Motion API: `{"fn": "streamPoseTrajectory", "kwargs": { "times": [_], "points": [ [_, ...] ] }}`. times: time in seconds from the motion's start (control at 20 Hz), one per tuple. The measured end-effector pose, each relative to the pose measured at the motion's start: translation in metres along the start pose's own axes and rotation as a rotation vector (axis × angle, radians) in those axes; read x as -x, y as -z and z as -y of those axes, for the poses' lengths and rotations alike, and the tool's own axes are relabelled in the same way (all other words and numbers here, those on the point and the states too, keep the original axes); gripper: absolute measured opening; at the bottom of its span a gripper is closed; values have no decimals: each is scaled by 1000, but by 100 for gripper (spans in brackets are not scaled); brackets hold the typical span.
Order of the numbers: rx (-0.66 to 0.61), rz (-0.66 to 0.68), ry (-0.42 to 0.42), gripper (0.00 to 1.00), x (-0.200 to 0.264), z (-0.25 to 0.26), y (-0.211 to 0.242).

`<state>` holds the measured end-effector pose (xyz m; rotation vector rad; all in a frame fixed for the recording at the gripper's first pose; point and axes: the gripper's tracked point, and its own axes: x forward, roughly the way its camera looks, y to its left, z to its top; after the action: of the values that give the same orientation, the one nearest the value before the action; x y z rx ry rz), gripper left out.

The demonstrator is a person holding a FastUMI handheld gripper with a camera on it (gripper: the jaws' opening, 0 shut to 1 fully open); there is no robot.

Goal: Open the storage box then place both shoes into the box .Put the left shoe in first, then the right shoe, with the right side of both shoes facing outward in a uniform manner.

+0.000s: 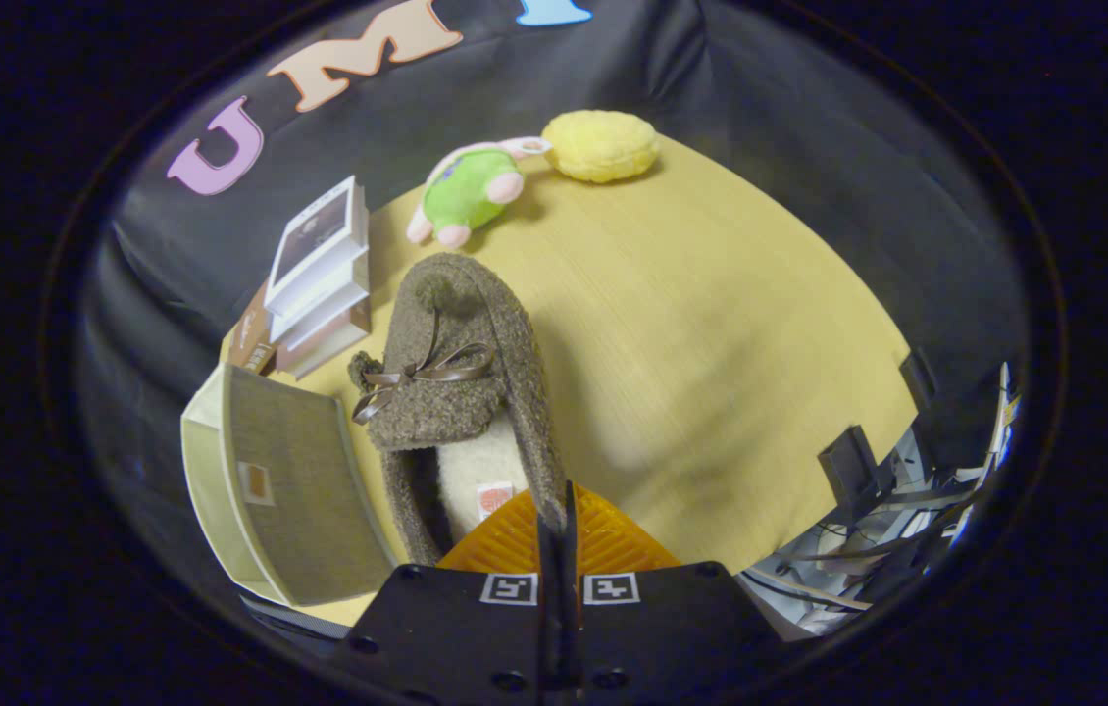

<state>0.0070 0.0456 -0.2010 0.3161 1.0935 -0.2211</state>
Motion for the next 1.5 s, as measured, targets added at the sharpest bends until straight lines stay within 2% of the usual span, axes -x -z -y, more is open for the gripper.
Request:
{"fn": "streamPoseTrajectory", "kwargs": {
  "times": [0.15, 0.35, 0.6, 0.75, 0.85, 1.1, 1.35, 1.5],
  "points": [
    [-23, 43, -42, 3, 35, -40, -12],
    [12, 86, -65, 3, 73, -100, -18],
    [28, 96, -184, 3, 110, -199, 2],
    [37, 66, -242, 3, 106, -252, 29],
    [60, 31, -234, 3, 94, -268, 53],
    [139, -70, -132, 3, 43, -264, 102],
    [201, -124, -75, 4, 11, -258, 127],
    [236, -127, -54, 4, 11, -254, 131]
  ]
}}
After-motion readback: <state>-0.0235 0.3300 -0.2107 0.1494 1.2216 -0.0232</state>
